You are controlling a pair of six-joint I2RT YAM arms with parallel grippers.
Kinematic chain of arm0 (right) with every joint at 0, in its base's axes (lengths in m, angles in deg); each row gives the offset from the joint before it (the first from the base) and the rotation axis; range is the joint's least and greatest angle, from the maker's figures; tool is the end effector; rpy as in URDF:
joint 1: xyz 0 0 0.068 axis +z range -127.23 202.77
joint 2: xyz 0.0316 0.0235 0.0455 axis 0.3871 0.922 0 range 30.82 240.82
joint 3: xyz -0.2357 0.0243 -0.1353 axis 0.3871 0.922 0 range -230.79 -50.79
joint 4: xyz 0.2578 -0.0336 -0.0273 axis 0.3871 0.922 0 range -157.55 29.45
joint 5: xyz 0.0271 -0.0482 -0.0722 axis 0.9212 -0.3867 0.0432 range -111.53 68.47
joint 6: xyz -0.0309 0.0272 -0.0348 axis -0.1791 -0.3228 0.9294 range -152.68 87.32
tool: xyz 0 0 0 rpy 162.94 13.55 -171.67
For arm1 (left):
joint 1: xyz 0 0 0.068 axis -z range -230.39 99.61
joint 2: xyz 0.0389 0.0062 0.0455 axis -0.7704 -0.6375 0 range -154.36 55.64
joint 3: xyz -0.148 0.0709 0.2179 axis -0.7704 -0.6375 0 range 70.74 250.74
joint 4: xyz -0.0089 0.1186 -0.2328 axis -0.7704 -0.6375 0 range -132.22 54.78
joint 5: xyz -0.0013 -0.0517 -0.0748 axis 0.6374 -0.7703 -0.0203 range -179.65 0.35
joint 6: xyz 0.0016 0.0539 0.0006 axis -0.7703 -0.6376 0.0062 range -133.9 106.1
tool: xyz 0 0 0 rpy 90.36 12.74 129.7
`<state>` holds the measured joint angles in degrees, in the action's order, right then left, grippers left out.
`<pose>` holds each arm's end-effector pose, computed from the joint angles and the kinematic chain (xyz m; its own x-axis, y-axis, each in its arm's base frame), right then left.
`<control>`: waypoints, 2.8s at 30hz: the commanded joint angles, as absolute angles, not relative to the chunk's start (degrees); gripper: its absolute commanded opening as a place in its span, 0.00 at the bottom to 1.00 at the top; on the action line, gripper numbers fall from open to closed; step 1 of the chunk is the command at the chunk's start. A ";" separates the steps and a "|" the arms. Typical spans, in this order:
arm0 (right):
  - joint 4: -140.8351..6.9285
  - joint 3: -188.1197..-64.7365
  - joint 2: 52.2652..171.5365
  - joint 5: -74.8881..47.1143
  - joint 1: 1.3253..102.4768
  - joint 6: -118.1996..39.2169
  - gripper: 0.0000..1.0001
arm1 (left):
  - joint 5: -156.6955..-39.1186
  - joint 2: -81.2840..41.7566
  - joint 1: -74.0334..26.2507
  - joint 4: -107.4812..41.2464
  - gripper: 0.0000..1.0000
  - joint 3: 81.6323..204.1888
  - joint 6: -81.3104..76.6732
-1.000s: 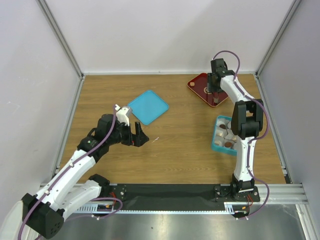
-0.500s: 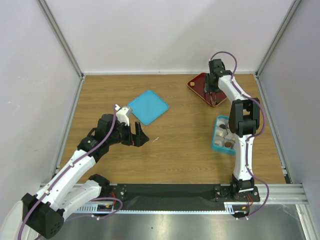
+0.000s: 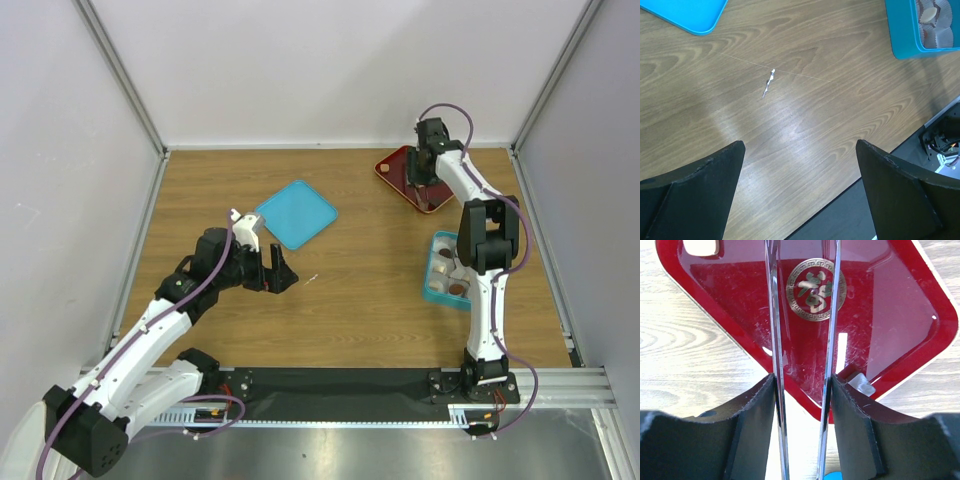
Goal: Pack the chocolate
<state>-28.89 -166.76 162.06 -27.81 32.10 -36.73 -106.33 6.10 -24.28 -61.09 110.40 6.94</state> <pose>0.5045 0.0789 0.2170 -0.8025 -0.0606 -0.5935 -0.0408 0.9981 -0.0467 0.1644 -0.0921 0.2682 -0.7148 -0.0291 -0.6987 0.4028 0.7996 -0.4455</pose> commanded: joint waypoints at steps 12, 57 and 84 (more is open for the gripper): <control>-23.52 -176.91 163.17 -29.88 32.53 -36.10 0.51 | -105.99 6.25 -24.73 -60.10 1.00 111.96 5.70; -14.29 -171.14 155.02 -25.48 31.65 -43.57 0.38 | -106.87 6.95 -24.73 -59.83 1.00 111.96 5.70; -1.81 -133.70 112.75 -28.03 24.09 -57.71 0.39 | -112.23 11.78 -24.64 -57.46 1.00 111.52 6.76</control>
<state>-4.85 -137.64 118.67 -27.72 24.86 -53.21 -109.83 9.58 -24.28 -60.19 110.38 7.01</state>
